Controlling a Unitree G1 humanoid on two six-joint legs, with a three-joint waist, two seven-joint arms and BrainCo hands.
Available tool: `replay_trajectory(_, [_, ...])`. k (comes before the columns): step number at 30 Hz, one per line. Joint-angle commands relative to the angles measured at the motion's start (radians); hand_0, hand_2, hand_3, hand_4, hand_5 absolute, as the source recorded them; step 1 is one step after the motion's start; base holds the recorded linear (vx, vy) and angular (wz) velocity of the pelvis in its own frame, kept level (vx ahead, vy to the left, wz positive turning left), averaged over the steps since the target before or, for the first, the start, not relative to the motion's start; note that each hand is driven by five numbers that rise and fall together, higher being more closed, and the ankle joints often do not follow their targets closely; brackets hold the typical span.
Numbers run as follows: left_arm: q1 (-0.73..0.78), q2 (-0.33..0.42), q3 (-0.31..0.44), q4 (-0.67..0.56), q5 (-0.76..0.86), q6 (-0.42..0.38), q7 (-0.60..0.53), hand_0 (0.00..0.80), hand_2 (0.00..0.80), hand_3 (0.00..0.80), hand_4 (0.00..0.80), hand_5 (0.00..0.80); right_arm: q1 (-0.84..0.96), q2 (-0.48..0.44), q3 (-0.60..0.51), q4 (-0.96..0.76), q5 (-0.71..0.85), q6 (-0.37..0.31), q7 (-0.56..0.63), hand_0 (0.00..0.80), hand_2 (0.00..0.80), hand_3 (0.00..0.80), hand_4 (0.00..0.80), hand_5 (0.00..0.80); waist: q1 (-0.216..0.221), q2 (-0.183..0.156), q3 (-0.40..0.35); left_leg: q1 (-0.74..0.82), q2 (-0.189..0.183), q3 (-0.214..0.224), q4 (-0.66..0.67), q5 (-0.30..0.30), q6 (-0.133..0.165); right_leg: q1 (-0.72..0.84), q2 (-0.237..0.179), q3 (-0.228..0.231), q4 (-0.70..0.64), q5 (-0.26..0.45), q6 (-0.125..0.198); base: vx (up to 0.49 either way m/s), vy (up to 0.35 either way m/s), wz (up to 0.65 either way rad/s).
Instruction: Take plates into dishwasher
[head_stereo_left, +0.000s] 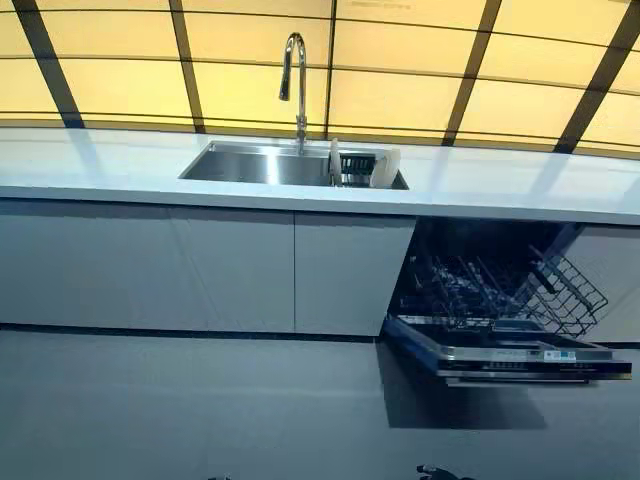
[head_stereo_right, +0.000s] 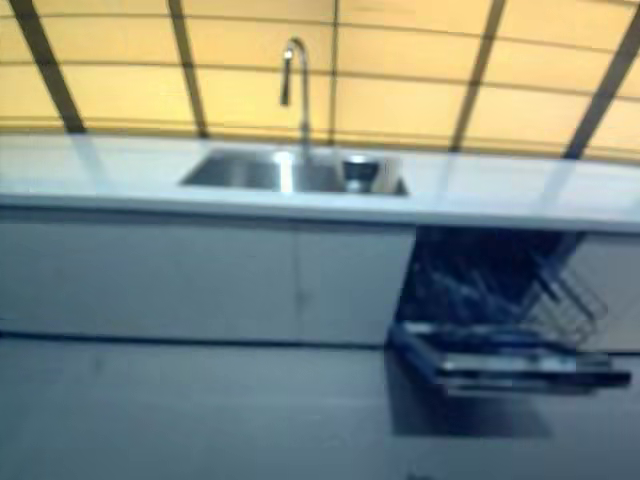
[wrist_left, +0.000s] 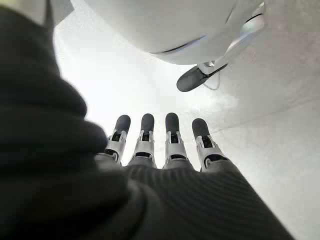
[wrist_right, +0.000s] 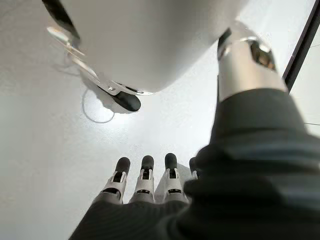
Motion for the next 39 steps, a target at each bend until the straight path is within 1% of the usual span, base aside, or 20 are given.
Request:
replay_trajectory(1, [-0.079, -0.026, -0.006, 0.007, -0.012, -0.030, 0.019, 0.000, 0.000, 0.000, 0.000, 0.000, -0.086, 0.013, 0.021, 0.034, 0.002, -0.009, -0.011, 0.000, 0.000, 0.000, 0.000, 0.000, 0.007, -0.006, 0.086, 0.000, -0.088, 0.012, 0.006, -0.076, 0.067, 0.057, -0.016, -0.033, 0.002, -0.059, 0.074, 0.000, 0.000, 0.00])
replay_trajectory(7, [-0.079, -0.023, -0.007, 0.006, -0.015, -0.031, 0.024, 0.000, 0.000, 0.000, 0.000, 0.000, -0.086, 0.011, 0.020, 0.036, 0.003, -0.011, -0.008, 0.000, 0.000, 0.000, 0.000, 0.000, 0.009, -0.006, 0.087, 0.000, -0.089, 0.011, 0.006, -0.075, 0.067, 0.058, -0.016, -0.035, 0.002, -0.058, 0.074, 0.000, 0.000, 0.00])
replay_trajectory(10, [-0.079, -0.024, -0.005, 0.005, 0.004, -0.018, 0.024, 0.000, 0.000, 0.000, 0.000, 0.000, -0.086, 0.009, 0.020, 0.038, 0.017, -0.034, -0.005, 0.000, 0.000, 0.000, 0.000, 0.000, 0.012, -0.006, 0.087, 0.000, -0.089, 0.007, 0.006, -0.074, 0.067, 0.058, -0.016, -0.036, 0.002, -0.058, 0.074, 0.000, 0.000, 0.00])
replay_trajectory(13, [-0.078, -0.023, -0.011, 0.003, 0.026, 0.003, 0.020, 0.000, 0.000, 0.000, 0.000, 0.000, -0.094, 0.000, 0.030, -0.015, 0.065, -0.098, 0.072, 0.000, 0.000, 0.000, 0.000, 0.000, 0.017, -0.011, 0.088, 0.001, -0.090, 0.003, 0.006, -0.075, 0.066, 0.061, -0.017, -0.040, 0.002, -0.056, 0.076, 0.000, 0.000, 0.00])
replay_trajectory(15, [-0.071, -0.017, -0.015, -0.008, 0.037, 0.014, 0.016, 0.000, 0.000, 0.000, 0.000, 0.000, -0.103, -0.013, 0.052, -0.127, 0.132, -0.095, 0.183, 0.000, 0.000, 0.000, 0.000, 0.000, 0.020, -0.017, 0.091, 0.002, -0.091, 0.000, 0.006, -0.075, 0.066, 0.062, -0.018, -0.041, 0.002, -0.055, 0.076, 0.005, -0.003, 0.02])
replay_trajectory(16, [-0.064, -0.012, -0.017, -0.016, 0.044, 0.015, 0.016, 0.000, 0.000, 0.000, 0.000, 0.000, -0.106, -0.023, 0.067, -0.216, 0.170, -0.072, 0.240, 0.000, 0.000, 0.000, 0.000, 0.000, 0.021, -0.021, 0.092, 0.000, -0.091, 0.000, 0.006, -0.074, 0.066, 0.061, -0.017, -0.040, 0.002, -0.053, 0.076, 0.000, 0.000, 0.00])
replay_trajectory(17, [-0.061, -0.010, -0.018, -0.019, 0.046, 0.015, 0.016, 0.000, 0.000, 0.000, 0.000, 0.000, -0.106, -0.027, 0.073, -0.243, 0.187, -0.072, 0.265, 0.000, 0.000, 0.000, 0.000, 0.000, 0.022, -0.022, 0.092, -0.001, -0.091, 0.000, 0.006, -0.073, 0.067, 0.060, -0.017, -0.040, 0.002, -0.053, 0.076, 0.000, 0.000, 0.00])
replay_trajectory(18, [-0.050, -0.003, -0.020, -0.032, 0.050, 0.016, 0.017, 0.000, 0.000, 0.000, 0.000, 0.000, -0.103, -0.040, 0.085, -0.337, 0.242, -0.056, 0.347, 0.000, 0.000, 0.000, 0.000, 0.000, 0.024, -0.027, 0.092, -0.003, -0.091, -0.001, 0.006, -0.072, 0.067, 0.057, -0.018, -0.042, 0.002, -0.051, 0.076, 0.000, 0.000, 0.00])
replay_trajectory(19, [-0.038, 0.004, -0.021, -0.048, 0.058, 0.017, 0.015, 0.000, 0.000, 0.000, 0.000, 0.000, -0.095, -0.050, 0.095, -0.462, 0.280, -0.017, 0.406, 0.000, 0.000, 0.000, 0.000, 0.000, 0.026, -0.030, 0.093, -0.004, -0.093, -0.004, 0.006, -0.071, 0.069, 0.056, -0.018, -0.043, 0.003, -0.050, 0.076, -0.008, 0.014, 0.04])
replay_trajectory(20, [-0.029, 0.008, -0.023, -0.057, 0.065, 0.016, 0.014, 0.000, 0.000, 0.000, 0.000, 0.000, -0.091, -0.063, 0.103, -0.545, 0.351, -0.003, 0.449, 0.000, 0.000, 0.000, 0.000, 0.000, 0.028, -0.032, 0.092, -0.006, -0.095, -0.006, 0.006, -0.070, 0.070, 0.055, -0.019, -0.044, 0.003, -0.049, 0.076, 0.002, 0.034, 0.06])
replay_trajectory(22, [-0.015, 0.012, -0.034, -0.067, 0.069, 0.011, 0.016, 0.000, 0.000, 0.000, 0.000, 0.000, -0.089, -0.083, 0.103, -0.729, 0.505, 0.057, 0.525, 0.000, 0.000, 0.000, 0.000, 0.000, 0.028, -0.034, 0.091, -0.009, -0.098, -0.007, 0.006, -0.068, 0.072, 0.051, -0.023, -0.048, 0.005, -0.048, 0.078, 0.008, 0.063, 0.07])
replay_trajectory(24, [-0.011, 0.013, -0.047, -0.073, 0.063, 0.010, 0.019, 0.000, 0.000, 0.000, 0.000, 0.000, -0.093, -0.077, 0.096, -0.891, 0.674, 0.091, 0.581, 0.000, 0.000, 0.000, 0.000, 0.000, 0.026, -0.034, 0.093, -0.012, -0.104, -0.006, 0.006, -0.069, 0.075, 0.045, -0.028, -0.046, 0.010, -0.048, 0.082, -0.001, 0.082, 0.09])
replay_trajectory(26, [-0.013, 0.014, -0.051, -0.078, 0.061, 0.013, 0.020, 0.000, 0.000, 0.000, 0.000, 0.000, -0.102, -0.061, 0.091, -1.007, 0.804, 0.081, 0.594, 0.000, 0.000, 0.000, 0.000, 0.000, 0.025, -0.032, 0.096, -0.013, -0.107, -0.003, 0.006, -0.070, 0.079, 0.039, -0.032, -0.045, 0.017, -0.049, 0.087, -0.016, 0.081, 0.05])
replay_trajectory(27, [-0.015, 0.014, -0.053, -0.079, 0.058, 0.014, 0.021, 0.000, 0.000, 0.000, 0.000, 0.000, -0.105, -0.054, 0.088, -1.039, 0.833, 0.086, 0.591, 0.000, 0.000, 0.000, 0.000, 0.000, 0.025, -0.031, 0.097, -0.014, -0.108, -0.003, 0.006, -0.071, 0.080, 0.036, -0.034, -0.044, 0.020, -0.050, 0.089, -0.024, 0.105, 0.03])
replay_trajectory(28, [-0.017, 0.011, -0.059, -0.084, 0.053, 0.019, 0.026, 0.000, 0.000, 0.000, 0.000, 0.000, -0.114, -0.027, 0.082, -1.116, 0.933, 0.086, 0.595, 0.000, 0.000, 0.000, 0.000, 0.000, 0.025, -0.028, 0.101, -0.015, -0.111, -0.001, 0.006, -0.074, 0.085, 0.028, -0.039, -0.043, 0.029, -0.051, 0.095, -0.028, 0.131, 0.01])
replay_trajectory(29, [-0.015, 0.009, -0.059, -0.096, 0.053, 0.025, 0.029, 0.000, 0.000, 0.000, 0.000, 0.000, -0.131, 0.016, 0.070, -1.210, 1.046, 0.106, 0.584, 0.000, 0.000, 0.000, 0.000, 0.000, 0.028, -0.023, 0.105, -0.015, -0.113, 0.002, 0.006, -0.078, 0.091, 0.016, -0.047, -0.040, 0.046, -0.053, 0.104, -0.028, 0.153, 0.01])
replay_trajectory(32, [-0.015, 0.010, -0.061, -0.109, 0.047, 0.031, 0.030, 0.000, 0.000, 0.000, 0.000, 0.000, -0.162, 0.064, 0.052, -1.284, 1.163, 0.094, 0.574, 0.000, 0.000, 0.000, 0.000, 0.000, 0.031, -0.016, 0.110, -0.015, -0.116, 0.008, 0.006, -0.083, 0.101, -0.001, -0.060, -0.036, 0.068, -0.054, 0.116, -0.016, 0.118, 0.00])
replay_trajectory(33, [-0.015, 0.011, -0.067, -0.114, 0.034, 0.033, 0.033, 0.000, 0.000, 0.000, 0.000, 0.000, -0.187, 0.096, 0.034, -1.333, 1.221, 0.104, 0.552, 0.000, 0.000, 0.000, 0.000, 0.000, 0.034, -0.010, 0.113, -0.016, -0.118, 0.013, 0.006, -0.085, 0.109, -0.012, -0.070, -0.034, 0.083, -0.052, 0.123, -0.013, 0.132, 0.00])
replay_trajectory(35, [-0.016, 0.011, -0.068, -0.106, 0.027, 0.025, 0.037, 0.000, 0.000, 0.000, 0.000, 0.000, -0.211, 0.113, 0.017, -1.364, 1.269, 0.092, 0.536, 0.000, 0.000, 0.000, 0.000, 0.000, 0.038, -0.006, 0.114, -0.018, -0.121, 0.015, 0.006, -0.088, 0.116, -0.020, -0.078, -0.033, 0.094, -0.052, 0.128, -0.009, 0.125, -0.01])
replay_trajectory(39, [-0.030, 0.004, -0.068, -0.072, 0.011, 0.005, 0.052, 0.000, 0.000, 0.000, 0.000, 0.000, -0.278, 0.125, -0.017, -1.422, 1.285, 0.008, 0.450, 0.000, 0.000, 0.000, 0.000, 0.000, 0.046, -0.002, 0.113, -0.027, -0.133, 0.010, 0.006, -0.090, 0.133, -0.041, -0.100, -0.029, 0.126, -0.033, 0.137, -0.002, 0.114, -0.01])
